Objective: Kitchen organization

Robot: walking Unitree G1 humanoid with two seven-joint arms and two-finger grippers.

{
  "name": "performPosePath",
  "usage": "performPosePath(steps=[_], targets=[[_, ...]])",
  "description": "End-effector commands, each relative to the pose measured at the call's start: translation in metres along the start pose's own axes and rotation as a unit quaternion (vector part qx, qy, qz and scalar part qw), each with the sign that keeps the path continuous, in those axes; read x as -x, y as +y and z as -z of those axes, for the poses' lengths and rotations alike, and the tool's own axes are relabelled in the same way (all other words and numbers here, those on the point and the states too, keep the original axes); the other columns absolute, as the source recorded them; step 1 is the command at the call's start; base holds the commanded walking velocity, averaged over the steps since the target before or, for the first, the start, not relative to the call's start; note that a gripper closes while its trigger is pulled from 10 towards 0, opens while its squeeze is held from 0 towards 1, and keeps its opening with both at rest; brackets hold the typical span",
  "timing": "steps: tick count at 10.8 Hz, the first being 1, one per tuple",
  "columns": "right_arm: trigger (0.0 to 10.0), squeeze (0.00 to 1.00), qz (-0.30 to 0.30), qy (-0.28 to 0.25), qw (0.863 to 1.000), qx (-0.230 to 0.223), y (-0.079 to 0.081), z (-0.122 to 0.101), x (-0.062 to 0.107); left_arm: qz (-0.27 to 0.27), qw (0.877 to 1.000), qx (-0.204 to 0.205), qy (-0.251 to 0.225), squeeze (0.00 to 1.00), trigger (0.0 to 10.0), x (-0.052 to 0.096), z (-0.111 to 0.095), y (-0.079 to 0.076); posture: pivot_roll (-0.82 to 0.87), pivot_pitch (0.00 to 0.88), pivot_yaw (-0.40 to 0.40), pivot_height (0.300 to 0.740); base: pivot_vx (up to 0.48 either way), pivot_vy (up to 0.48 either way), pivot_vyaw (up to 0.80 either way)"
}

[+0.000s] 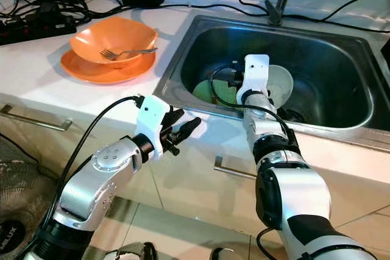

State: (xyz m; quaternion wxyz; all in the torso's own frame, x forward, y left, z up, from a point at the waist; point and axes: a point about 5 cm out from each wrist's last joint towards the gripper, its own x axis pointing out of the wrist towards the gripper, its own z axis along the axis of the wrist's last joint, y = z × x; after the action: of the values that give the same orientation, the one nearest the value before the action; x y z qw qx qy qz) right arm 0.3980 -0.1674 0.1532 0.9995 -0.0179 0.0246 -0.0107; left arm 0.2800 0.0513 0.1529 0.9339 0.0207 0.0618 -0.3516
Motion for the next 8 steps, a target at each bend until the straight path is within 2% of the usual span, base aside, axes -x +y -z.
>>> performPosePath(steps=[1,3,5,6,8], targets=[[10.0,0.0,0.001,-0.032,0.999,0.011,-0.002,-0.016,-0.004,-0.004,1.0,-0.004,0.007,0.0,10.0,-0.003,0.002,0.001,0.13,0.115,0.024,0.74,0.0,0.0,0.0],[10.0,0.0,-0.001,-0.079,0.997,0.013,-0.006,-0.034,-0.005,-0.004,1.0,-0.003,-0.001,0.0,10.0,-0.007,0.0,0.0,0.11,0.109,0.019,0.74,0.0,0.0,0.0],[10.0,0.0,-0.002,-0.147,0.989,0.003,-0.01,-0.053,-0.002,-0.021,0.999,-0.013,-0.029,0.0,10.0,-0.013,-0.007,0.003,0.08,0.102,0.011,0.74,0.0,0.0,0.0],[10.0,0.0,-0.018,-0.194,0.981,0.006,-0.009,-0.064,0.004,-0.036,0.998,-0.019,-0.05,0.0,10.0,-0.016,-0.012,0.007,0.06,0.1,0.005,0.74,0.0,0.0,0.0],[10.0,0.0,-0.033,-0.238,0.971,0.007,-0.009,-0.075,0.016,-0.057,0.996,-0.023,-0.067,0.0,10.0,-0.017,-0.016,0.013,0.04,0.098,-0.004,0.74,0.0,0.0,0.0]])
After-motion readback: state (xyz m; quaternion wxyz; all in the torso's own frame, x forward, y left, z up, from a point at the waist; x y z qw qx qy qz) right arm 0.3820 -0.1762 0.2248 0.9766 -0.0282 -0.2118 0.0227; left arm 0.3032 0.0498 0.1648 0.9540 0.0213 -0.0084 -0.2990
